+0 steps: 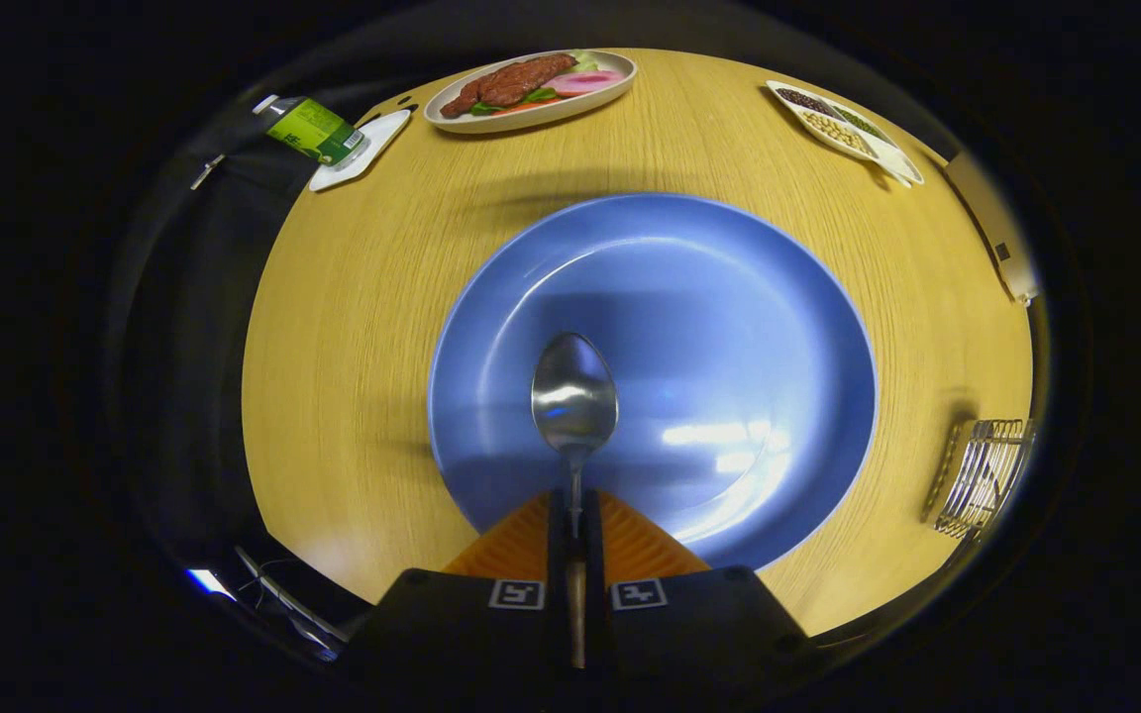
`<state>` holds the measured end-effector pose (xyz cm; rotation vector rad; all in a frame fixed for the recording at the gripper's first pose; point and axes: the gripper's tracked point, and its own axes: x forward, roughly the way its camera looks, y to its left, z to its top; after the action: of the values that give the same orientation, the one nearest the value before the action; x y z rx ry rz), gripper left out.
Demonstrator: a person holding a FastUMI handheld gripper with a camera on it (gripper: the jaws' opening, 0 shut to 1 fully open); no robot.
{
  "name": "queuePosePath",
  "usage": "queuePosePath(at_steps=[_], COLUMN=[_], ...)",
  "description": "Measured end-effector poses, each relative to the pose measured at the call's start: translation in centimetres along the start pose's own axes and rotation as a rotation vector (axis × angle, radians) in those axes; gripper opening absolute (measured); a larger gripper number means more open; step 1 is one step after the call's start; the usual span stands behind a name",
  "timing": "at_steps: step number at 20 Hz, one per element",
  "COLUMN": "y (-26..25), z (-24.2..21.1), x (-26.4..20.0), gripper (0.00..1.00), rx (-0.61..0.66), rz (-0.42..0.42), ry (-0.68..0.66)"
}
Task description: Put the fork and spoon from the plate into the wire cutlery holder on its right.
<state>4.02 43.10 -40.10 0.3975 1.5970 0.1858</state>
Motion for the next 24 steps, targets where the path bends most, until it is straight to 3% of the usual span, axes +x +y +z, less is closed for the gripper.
queuePosePath(at_steps=[3, 7, 13, 19, 24], y=[-0.9, -0.9, -2.6, -7.9, -15.0], z=[1.1, 2.2, 2.8, 2.4, 0.6], x=[-1.4, -4.3, -11.8, -20.6, -24.4], gripper=[0.06, 0.06, 0.06, 0.06, 0.06], rx=[0.006, 0.06, 0.064, 0.01, 0.045], rz=[0.017, 0.102, 0.203, 0.198, 0.146], ry=[-0.069, -0.108, -0.13, -0.182, -0.147])
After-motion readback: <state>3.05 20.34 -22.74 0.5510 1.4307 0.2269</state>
